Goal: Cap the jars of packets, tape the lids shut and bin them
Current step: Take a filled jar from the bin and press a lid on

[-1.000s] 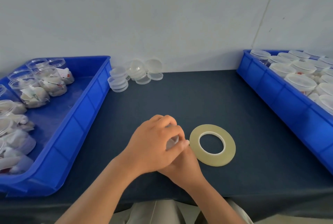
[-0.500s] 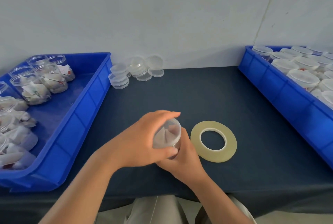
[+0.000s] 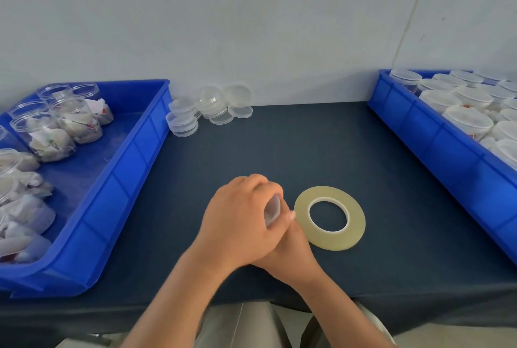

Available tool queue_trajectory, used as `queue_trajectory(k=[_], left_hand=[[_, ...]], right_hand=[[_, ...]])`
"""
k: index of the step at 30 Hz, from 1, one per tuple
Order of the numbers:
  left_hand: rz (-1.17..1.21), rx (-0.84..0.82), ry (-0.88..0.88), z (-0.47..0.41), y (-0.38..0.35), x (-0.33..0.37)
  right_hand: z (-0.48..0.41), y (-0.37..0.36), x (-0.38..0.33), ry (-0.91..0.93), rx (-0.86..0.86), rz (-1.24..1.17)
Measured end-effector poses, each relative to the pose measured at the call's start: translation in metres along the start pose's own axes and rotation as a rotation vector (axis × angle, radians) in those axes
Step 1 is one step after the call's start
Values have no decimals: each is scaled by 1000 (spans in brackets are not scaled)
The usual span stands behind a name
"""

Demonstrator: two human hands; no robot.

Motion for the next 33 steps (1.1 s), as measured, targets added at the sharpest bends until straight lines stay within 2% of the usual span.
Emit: queue_trajectory(k=[2, 4, 6, 9, 12, 14, 18, 21, 23, 25, 27, 30, 33], left_hand=[[164, -171, -134, 0, 0, -5], [312, -307, -186, 1, 5, -12], [344, -347, -98, 0, 13, -28], [341, -297, 72, 3, 29, -52], [427, -374, 143, 16, 21, -44], [319, -413, 148, 24, 6, -28], [-60, -221, 120, 15, -2, -8], [-84, -3, 255, 11, 3, -7], [-138, 82, 308, 13, 2, -7], [-147, 107, 338, 13, 1, -9], [-153, 89, 289, 8, -1, -6], [-99, 36, 103, 4, -1, 3], [84, -16, -33, 3, 5, -1]], right_hand=[[1, -7, 6, -15, -81, -65], [2, -13, 11, -39, -129, -85], [2, -14, 14, -67, -116, -148], [1, -11, 16, -102, -45, -240], [0, -6, 16, -74, 7, -122], [1, -9, 19, -55, -9, -79], [1, -9, 6, 17, -29, -42], [1, -3, -6, 74, 23, 41], [2, -4, -11, 77, 34, 134], [2, -3, -12, 73, 54, 225], [4, 1, -11, 61, 69, 230], [3, 2, -6, 29, 16, 24], [0, -5, 2, 8, -56, -112]])
Point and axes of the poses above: each hand's wrist, its own z-axis away from the middle knuckle, its own y-axis out of the back of the hand, x = y × z, the point moved 9 cm from there along -z, towards the middle knuckle, and after that the axes turned 13 degrees about z, right-handed, at the moved point
